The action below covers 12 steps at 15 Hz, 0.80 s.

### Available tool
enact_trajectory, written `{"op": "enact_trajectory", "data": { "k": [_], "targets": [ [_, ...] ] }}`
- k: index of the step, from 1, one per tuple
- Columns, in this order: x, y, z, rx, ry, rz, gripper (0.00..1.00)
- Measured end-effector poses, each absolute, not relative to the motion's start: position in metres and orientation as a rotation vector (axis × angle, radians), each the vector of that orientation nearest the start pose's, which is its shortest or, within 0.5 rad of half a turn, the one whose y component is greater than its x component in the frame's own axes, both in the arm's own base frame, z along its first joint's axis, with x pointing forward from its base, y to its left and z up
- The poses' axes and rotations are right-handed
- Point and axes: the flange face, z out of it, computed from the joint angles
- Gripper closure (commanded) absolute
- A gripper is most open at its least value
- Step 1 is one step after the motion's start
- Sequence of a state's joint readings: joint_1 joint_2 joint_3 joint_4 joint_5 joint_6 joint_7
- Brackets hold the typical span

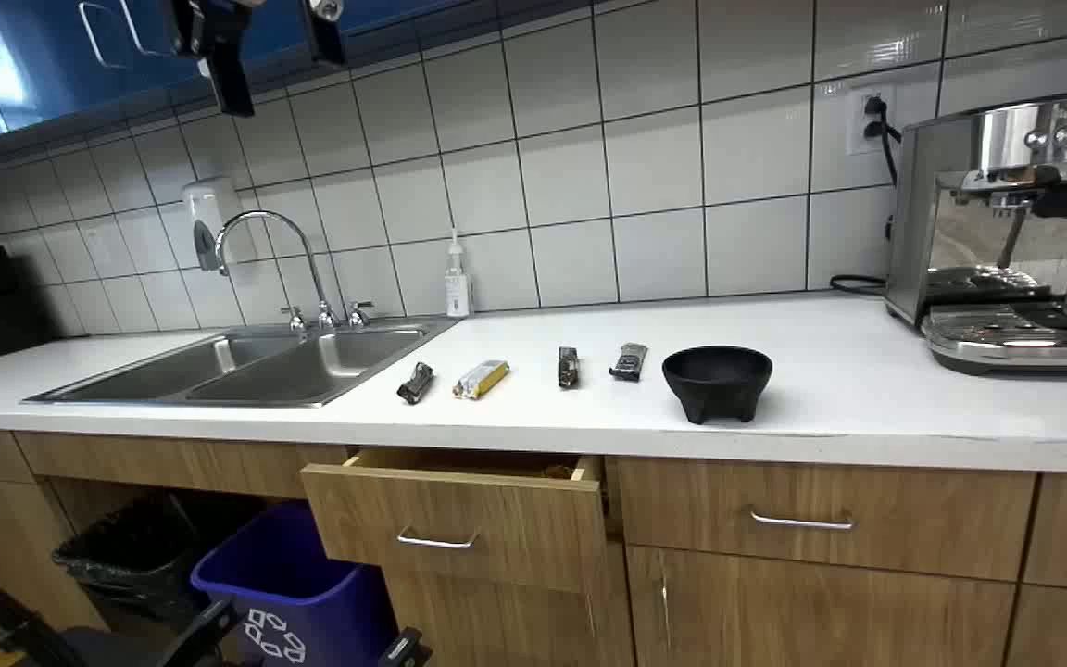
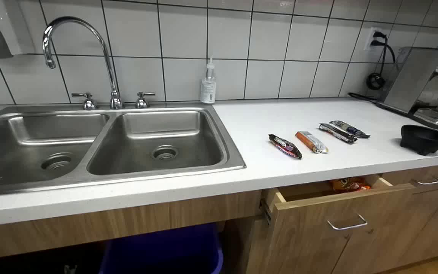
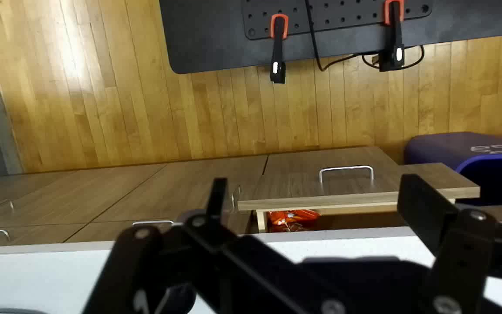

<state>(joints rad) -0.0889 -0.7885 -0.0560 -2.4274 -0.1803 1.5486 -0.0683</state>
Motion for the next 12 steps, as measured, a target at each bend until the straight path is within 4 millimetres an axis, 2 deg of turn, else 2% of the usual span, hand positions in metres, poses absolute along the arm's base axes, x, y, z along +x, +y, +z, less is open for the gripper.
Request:
{"op": "enact_trajectory", "data": {
  "k": [8,12],
  "targets": [
    [0.2959,-0.0666,0.5556,-3.267,0.088,0.165,0.00],
    [0.3046,-0.0648,0.5492,-3.272,0.061,0.066,0.00]
  ]
}}
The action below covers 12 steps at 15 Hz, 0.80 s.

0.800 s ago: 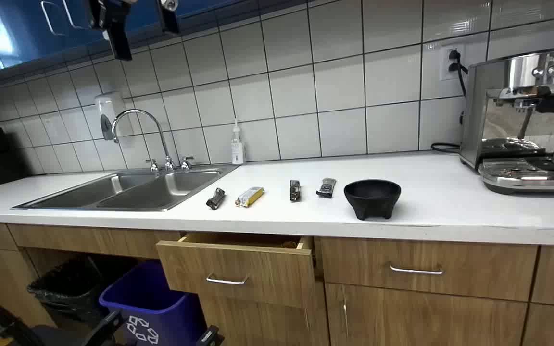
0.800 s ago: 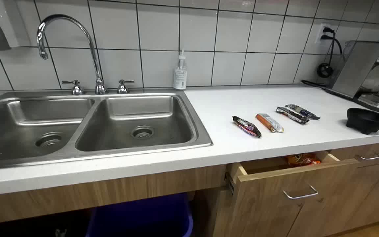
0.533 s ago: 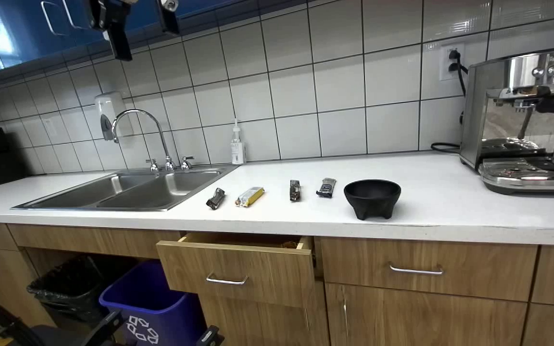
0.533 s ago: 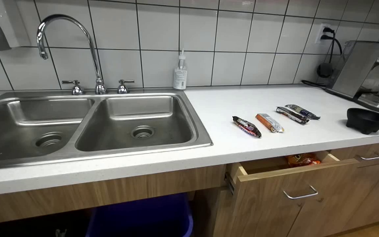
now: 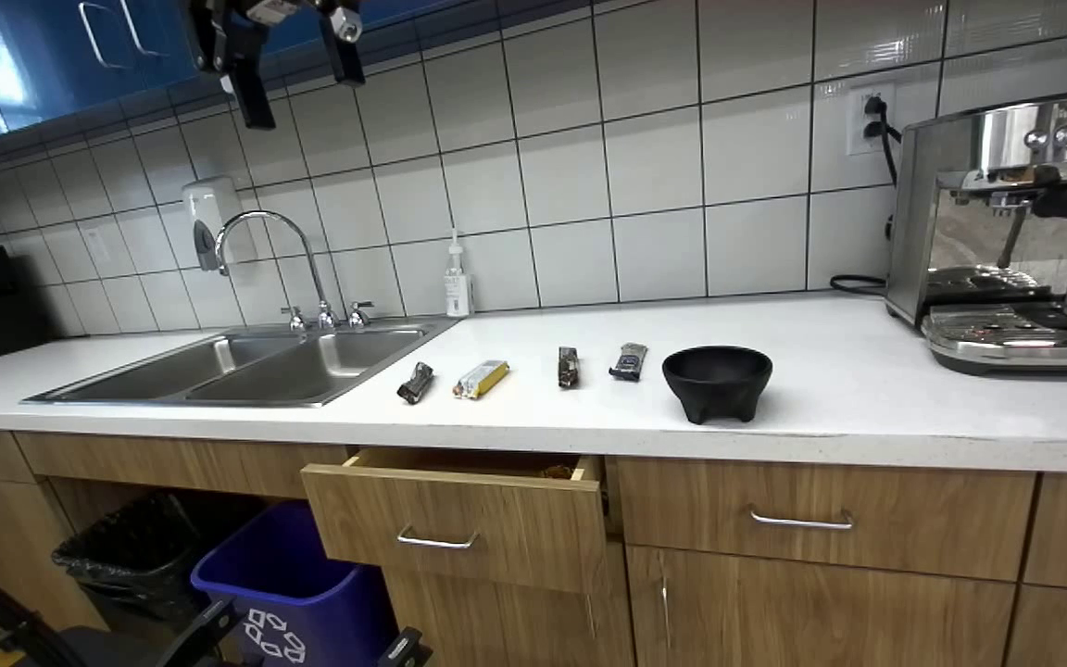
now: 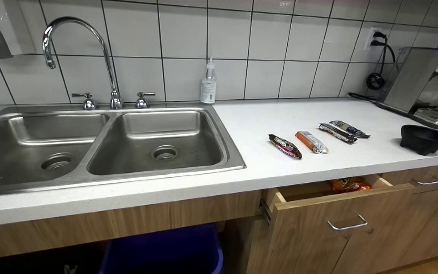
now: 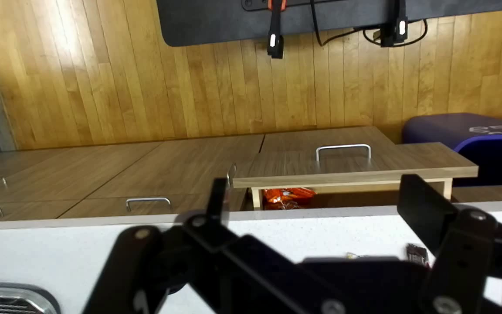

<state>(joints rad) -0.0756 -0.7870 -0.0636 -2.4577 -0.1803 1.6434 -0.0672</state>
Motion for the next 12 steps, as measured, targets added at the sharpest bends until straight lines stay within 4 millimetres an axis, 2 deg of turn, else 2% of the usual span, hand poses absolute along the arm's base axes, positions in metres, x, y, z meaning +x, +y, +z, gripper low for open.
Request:
{"op": "enact_trajectory", "data": {
  "k": [5,12],
  "targets": [
    [0.315,-0.063,0.528,-3.272,0.035,-0.022,0.00],
    [0.329,-0.056,0.496,-3.248,0.000,-0.029,0.00]
  ]
}}
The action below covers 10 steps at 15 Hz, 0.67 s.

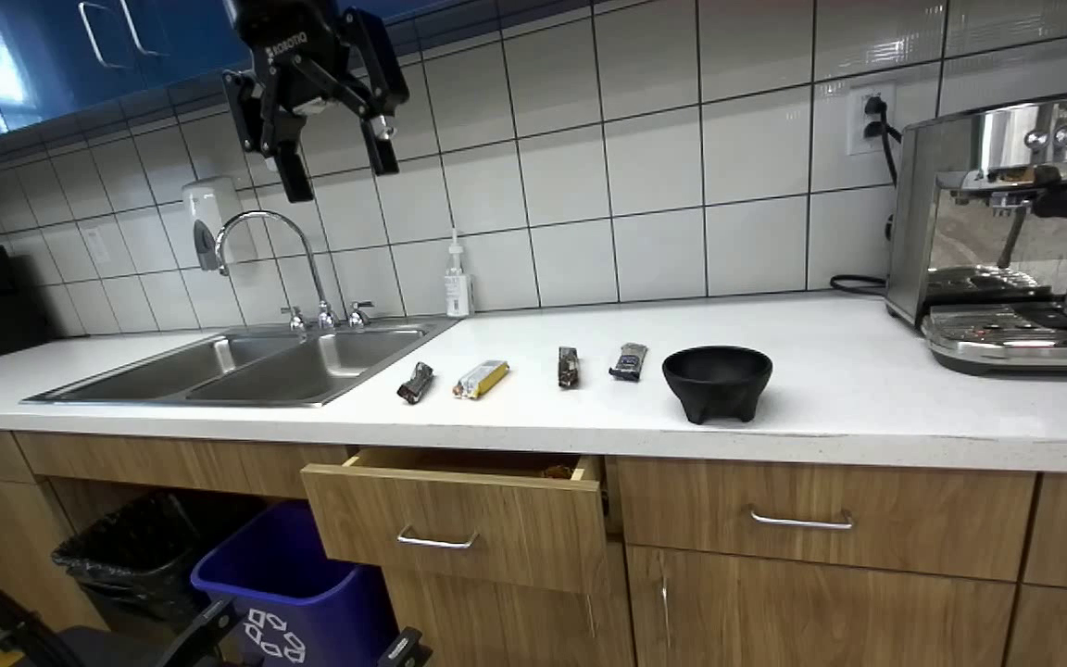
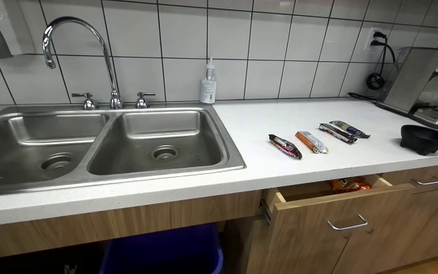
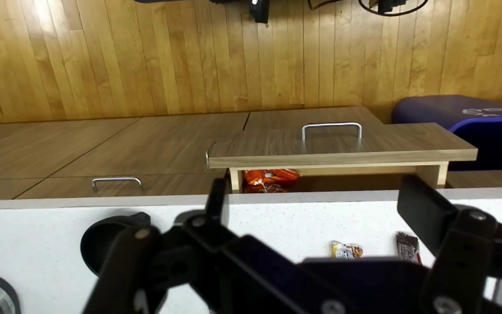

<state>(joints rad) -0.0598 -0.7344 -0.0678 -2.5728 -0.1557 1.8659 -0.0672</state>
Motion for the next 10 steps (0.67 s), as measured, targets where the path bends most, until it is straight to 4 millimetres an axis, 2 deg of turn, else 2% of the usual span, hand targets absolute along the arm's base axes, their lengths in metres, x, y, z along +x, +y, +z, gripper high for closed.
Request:
{"op": "enact_trajectory", "data": {
  "k": [10],
  "targets": [
    [0.349,-0.043,0.447,-3.241,-0.059,-0.089,0.00]
  ]
}}
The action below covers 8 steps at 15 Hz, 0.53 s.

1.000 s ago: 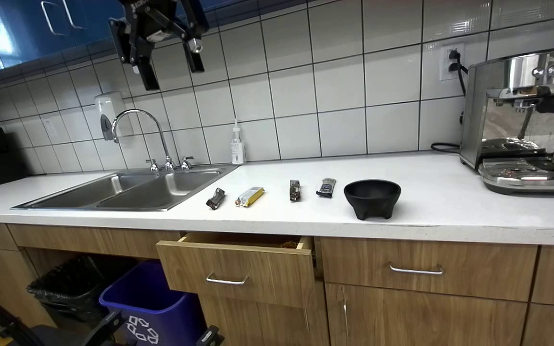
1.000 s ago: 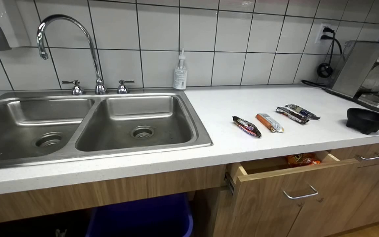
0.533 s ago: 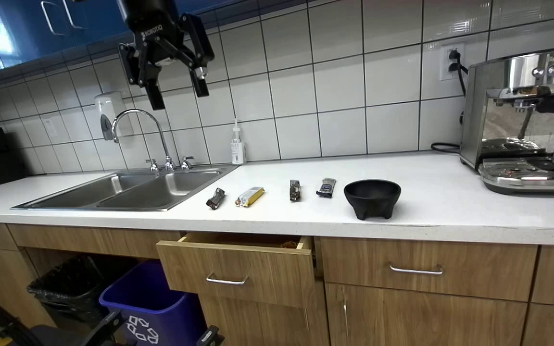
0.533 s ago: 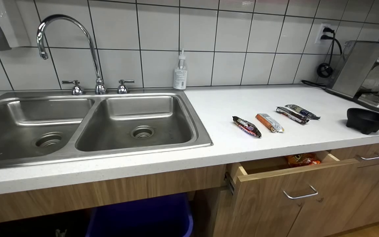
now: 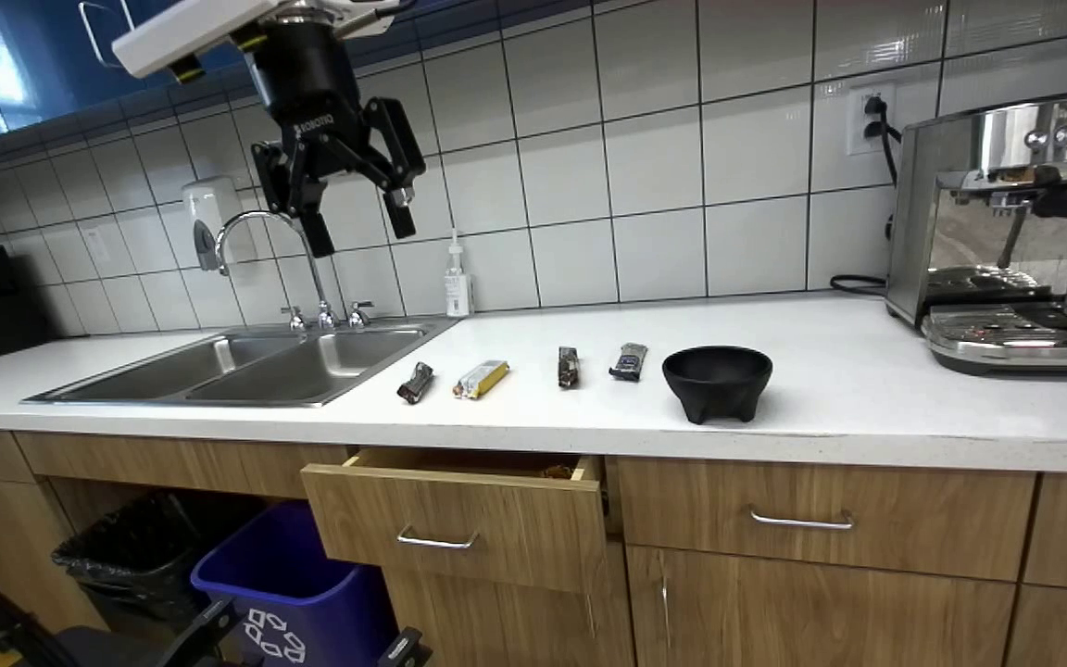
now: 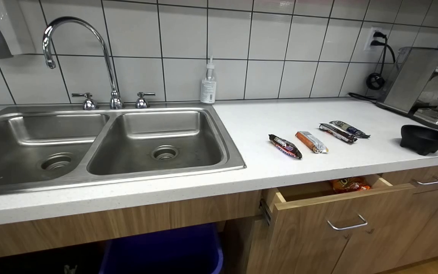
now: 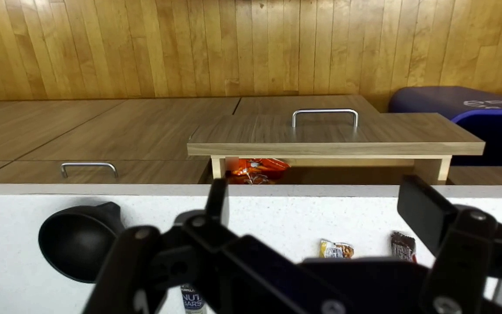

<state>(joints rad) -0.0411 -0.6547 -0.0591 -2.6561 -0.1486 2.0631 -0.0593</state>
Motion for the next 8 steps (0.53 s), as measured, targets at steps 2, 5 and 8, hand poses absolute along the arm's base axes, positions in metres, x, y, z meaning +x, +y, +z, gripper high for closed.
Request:
{"op": "enact_trajectory", "data": {
  "k": [2,5,8],
  "targets": [
    [0.352,-0.040,0.434,-3.237,-0.064,-0.095,0.00],
    [0.358,-0.038,0.415,-3.233,-0.064,-0.098,0.00],
    [0.363,-0.035,0.397,-3.230,-0.068,-0.098,0.00]
  ]
}}
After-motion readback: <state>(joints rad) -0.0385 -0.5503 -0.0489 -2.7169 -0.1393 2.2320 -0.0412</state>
